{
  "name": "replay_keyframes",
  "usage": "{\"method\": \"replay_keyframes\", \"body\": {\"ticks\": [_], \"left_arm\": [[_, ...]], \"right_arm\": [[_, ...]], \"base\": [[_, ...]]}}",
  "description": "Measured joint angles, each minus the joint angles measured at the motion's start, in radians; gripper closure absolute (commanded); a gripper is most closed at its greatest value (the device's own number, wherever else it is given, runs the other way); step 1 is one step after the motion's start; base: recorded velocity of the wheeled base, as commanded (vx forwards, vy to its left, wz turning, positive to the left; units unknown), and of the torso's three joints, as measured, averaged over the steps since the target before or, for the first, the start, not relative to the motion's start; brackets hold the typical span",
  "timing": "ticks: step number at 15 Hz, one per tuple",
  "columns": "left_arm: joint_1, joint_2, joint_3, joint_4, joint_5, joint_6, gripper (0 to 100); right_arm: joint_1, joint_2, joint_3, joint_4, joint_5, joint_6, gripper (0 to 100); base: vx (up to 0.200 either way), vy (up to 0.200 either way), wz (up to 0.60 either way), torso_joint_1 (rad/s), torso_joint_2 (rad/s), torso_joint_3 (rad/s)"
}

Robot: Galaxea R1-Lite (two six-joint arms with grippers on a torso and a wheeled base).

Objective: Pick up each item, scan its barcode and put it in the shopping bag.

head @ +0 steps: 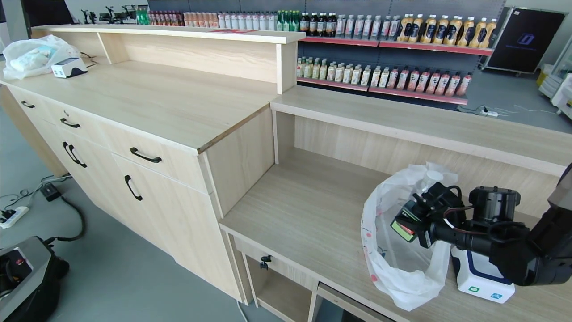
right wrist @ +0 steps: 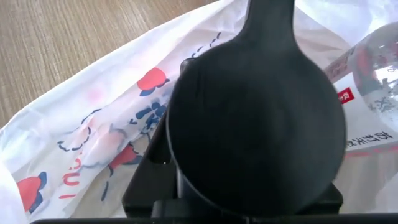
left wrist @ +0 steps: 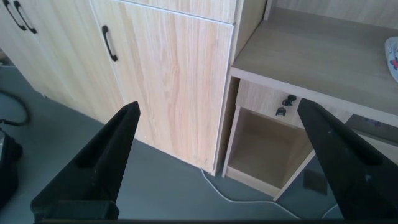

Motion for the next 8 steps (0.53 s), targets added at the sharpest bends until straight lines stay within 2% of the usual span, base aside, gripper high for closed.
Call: {"method": "replay_keyframes", "body": {"ticks": [8], "left_arm": [[0.000, 0.000, 0.000, 0.000, 0.000, 0.000, 0]], "right_arm": [[0.019, 0.099, -0.037, -0.129, 0.003, 0.065, 100]], "base": [[0.000, 0.000, 0.00, 0.000, 0.00, 0.000]]}}
